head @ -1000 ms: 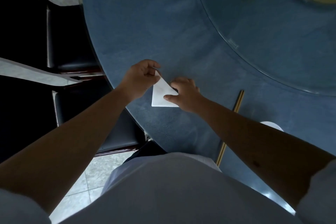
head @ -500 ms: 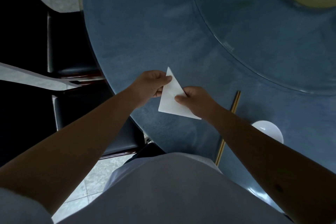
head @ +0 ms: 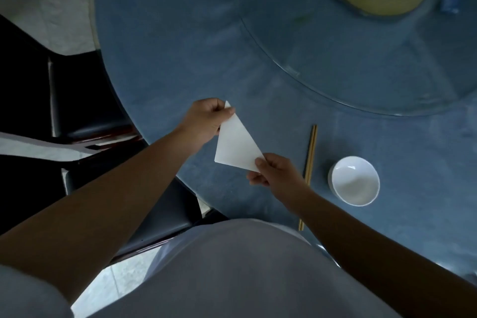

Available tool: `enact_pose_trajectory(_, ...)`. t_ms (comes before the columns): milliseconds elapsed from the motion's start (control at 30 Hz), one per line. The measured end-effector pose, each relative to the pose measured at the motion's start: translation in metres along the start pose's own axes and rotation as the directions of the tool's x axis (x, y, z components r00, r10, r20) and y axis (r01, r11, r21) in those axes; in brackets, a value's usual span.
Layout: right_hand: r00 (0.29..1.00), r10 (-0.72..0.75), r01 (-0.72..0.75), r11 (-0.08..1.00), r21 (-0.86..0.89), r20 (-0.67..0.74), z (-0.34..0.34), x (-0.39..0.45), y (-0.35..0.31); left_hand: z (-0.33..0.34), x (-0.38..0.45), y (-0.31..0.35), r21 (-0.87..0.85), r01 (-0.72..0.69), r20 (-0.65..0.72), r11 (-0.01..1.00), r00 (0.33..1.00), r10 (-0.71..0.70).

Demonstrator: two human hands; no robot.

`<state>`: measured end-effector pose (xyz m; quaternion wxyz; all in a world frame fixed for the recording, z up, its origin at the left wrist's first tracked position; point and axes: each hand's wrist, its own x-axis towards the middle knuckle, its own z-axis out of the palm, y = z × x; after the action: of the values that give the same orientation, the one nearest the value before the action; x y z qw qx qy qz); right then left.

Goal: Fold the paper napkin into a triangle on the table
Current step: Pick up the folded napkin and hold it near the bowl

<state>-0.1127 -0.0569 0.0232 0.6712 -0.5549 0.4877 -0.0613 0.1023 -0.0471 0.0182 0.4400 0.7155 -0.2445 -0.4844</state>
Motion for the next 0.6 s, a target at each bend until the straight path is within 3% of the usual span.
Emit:
enact_pose_trajectory(233, 0.964, -0.063, 0.027, 0.99, -0.138, -0.259, -0.012, -0.029, 0.021, 0.031, 0.005, 0.01, 0.048, -0.041, 0.108, 0.998, 0.994, 0.036)
enact_pose_trajectory(600, 0.921, 0.22, -0.104, 0.935, 0.338, -0.323, -0.007, -0.051, 0.057, 0.08, 0.026, 0.002, 0.223, -0.073, 0.277, 0.972, 0.961, 0.009)
